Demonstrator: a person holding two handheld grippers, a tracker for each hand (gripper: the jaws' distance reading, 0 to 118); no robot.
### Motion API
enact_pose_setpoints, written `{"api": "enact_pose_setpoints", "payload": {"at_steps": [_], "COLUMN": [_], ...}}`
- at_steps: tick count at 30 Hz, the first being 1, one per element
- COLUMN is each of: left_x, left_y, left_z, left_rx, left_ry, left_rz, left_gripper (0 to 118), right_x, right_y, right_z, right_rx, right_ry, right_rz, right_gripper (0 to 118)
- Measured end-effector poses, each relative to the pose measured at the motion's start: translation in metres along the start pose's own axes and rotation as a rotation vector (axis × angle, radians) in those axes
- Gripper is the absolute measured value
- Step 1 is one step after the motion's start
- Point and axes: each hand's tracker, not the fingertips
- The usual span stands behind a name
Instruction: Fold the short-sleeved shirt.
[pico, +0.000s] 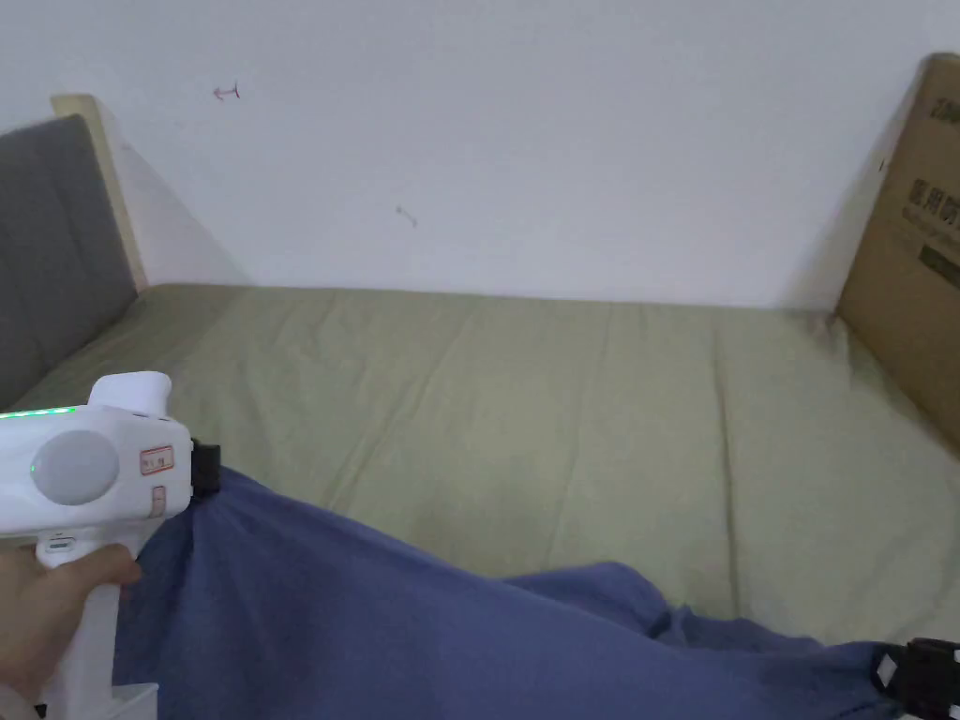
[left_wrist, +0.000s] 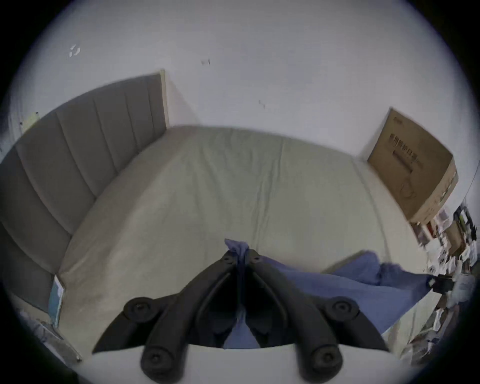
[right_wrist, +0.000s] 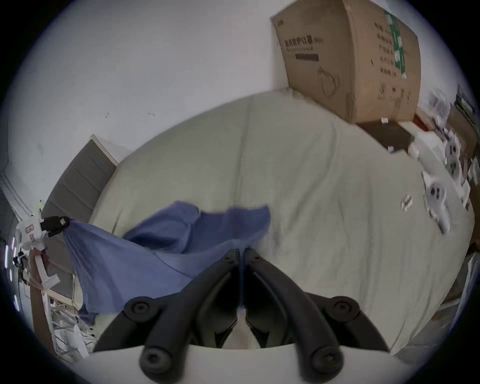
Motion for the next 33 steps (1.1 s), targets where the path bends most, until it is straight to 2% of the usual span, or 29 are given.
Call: {"api": "enact_pose_setpoints", "payload": {"at_steps": [2,6,10,13,17,20,22,24,26,27,29,32,33], "left_x": [0.005,0.012,0.016,0.020,0.029,0.041,0.048,0.054,0.061,0.065,0.073,0.081,0.084], "left_y": [0.018,0.053,0.091,0.120,0.162,0.192,0.213,0.236,0.257,0.265,0.287,0.314,0.322], "left_z": [0.026,0.077,0.115,0.134,0.141,0.136,0.129,0.116,0.100,0.089,0.070,0.054,0.053], "left_rx": [0.042,0.152,0.231,0.287,0.357,0.424,0.453,0.459,0.472,0.482,0.472,0.514,0.528], "left_ry": [0.035,0.066,0.108,0.131,0.182,0.248,0.265,0.256,0.255,0.270,0.292,0.280,0.282], "left_rz": [-0.041,-0.079,-0.093,-0.108,-0.129,-0.213,-0.220,-0.208,-0.175,-0.150,-0.184,-0.150,-0.149], "left_gripper": [2,2,2,2,2,2,2,2,2,2,2,2,2], "right_x": [-0.009,-0.036,-0.058,-0.082,-0.109,-0.130,-0.138,-0.146,-0.158,-0.164,-0.176,-0.184,-0.187], "right_y": [0.021,0.076,0.139,0.190,0.256,0.301,0.334,0.367,0.392,0.402,0.423,0.450,0.456], "right_z": [0.013,0.042,0.067,0.080,0.091,0.100,0.096,0.093,0.089,0.087,0.086,0.100,0.108], "right_rx": [0.035,0.138,0.243,0.297,0.330,0.361,0.371,0.406,0.427,0.439,0.444,0.532,0.539], "right_ry": [0.021,0.019,0.034,0.009,0.026,-0.033,-0.032,-0.067,-0.095,-0.089,-0.121,-0.120,-0.123], "right_rz": [0.005,0.096,0.115,0.185,0.200,0.280,0.269,0.208,0.180,0.191,0.199,0.152,0.177], "right_gripper": [2,2,2,2,2,2,2,2,2,2,2,2,2]}}
